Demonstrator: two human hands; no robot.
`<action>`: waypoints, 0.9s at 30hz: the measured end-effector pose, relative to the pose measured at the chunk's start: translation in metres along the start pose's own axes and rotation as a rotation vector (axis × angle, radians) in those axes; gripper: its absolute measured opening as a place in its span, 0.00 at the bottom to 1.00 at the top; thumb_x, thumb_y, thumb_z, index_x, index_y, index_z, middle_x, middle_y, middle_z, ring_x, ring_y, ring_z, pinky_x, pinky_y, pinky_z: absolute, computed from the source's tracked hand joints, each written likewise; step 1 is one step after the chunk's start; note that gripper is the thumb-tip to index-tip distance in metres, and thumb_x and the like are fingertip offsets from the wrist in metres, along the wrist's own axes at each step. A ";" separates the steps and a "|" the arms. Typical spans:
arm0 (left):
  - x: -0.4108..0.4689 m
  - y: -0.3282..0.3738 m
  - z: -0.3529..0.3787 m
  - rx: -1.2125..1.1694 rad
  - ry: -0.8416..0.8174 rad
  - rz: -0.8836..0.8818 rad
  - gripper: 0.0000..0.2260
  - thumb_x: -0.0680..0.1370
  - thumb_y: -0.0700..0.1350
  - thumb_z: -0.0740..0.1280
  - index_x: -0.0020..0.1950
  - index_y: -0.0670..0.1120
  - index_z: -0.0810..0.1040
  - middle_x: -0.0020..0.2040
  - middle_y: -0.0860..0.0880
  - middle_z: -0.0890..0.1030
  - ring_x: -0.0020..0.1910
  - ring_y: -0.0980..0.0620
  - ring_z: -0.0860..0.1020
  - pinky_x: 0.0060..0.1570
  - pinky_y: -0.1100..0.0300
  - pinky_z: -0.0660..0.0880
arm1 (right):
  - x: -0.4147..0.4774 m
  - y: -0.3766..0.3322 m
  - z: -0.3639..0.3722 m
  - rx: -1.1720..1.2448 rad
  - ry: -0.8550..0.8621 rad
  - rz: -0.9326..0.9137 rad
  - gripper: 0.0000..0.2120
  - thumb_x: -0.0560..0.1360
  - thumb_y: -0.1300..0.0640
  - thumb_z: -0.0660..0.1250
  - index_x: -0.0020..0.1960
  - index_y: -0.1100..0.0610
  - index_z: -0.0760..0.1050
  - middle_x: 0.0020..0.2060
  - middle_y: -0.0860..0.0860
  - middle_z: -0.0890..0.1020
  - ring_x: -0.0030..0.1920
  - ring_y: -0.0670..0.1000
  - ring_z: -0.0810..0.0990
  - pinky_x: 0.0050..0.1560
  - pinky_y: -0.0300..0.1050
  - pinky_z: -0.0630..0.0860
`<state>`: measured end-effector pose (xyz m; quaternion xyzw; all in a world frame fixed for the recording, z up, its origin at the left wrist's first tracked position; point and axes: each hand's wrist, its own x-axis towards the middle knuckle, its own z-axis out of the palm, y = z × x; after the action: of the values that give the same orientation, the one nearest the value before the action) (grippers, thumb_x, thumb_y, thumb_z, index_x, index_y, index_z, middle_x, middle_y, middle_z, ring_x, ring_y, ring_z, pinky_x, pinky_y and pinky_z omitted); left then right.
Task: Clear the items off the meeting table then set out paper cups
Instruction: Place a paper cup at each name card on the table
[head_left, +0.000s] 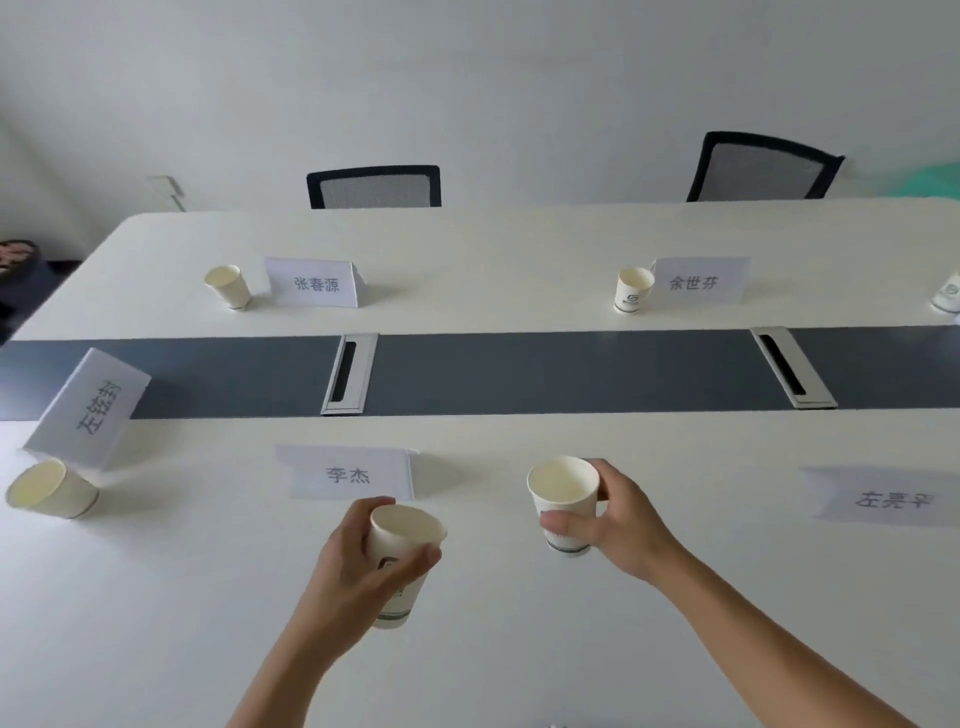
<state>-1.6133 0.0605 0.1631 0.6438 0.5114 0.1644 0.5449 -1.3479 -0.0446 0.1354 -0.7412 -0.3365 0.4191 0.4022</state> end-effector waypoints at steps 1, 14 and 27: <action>0.006 -0.002 -0.005 0.002 0.004 -0.012 0.25 0.60 0.57 0.76 0.54 0.57 0.73 0.46 0.49 0.83 0.41 0.59 0.82 0.41 0.62 0.77 | 0.017 -0.002 0.011 -0.002 0.004 0.003 0.29 0.58 0.44 0.79 0.57 0.44 0.73 0.51 0.42 0.81 0.54 0.45 0.79 0.52 0.44 0.78; 0.042 -0.052 -0.049 -0.064 0.097 -0.228 0.29 0.58 0.62 0.75 0.56 0.59 0.73 0.47 0.52 0.84 0.43 0.56 0.83 0.45 0.58 0.78 | 0.182 0.003 0.114 -0.285 -0.019 0.027 0.35 0.65 0.52 0.77 0.67 0.50 0.63 0.52 0.48 0.76 0.52 0.54 0.76 0.48 0.47 0.76; 0.089 -0.034 -0.034 -0.033 -0.037 -0.145 0.34 0.66 0.46 0.72 0.68 0.63 0.62 0.49 0.48 0.80 0.39 0.52 0.81 0.40 0.57 0.81 | 0.187 0.019 0.096 -0.444 -0.073 0.110 0.47 0.66 0.49 0.76 0.77 0.50 0.53 0.70 0.50 0.69 0.70 0.52 0.68 0.63 0.48 0.70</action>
<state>-1.6177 0.1488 0.1150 0.5988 0.5440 0.1210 0.5752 -1.3514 0.1331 0.0216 -0.8131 -0.3938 0.3827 0.1933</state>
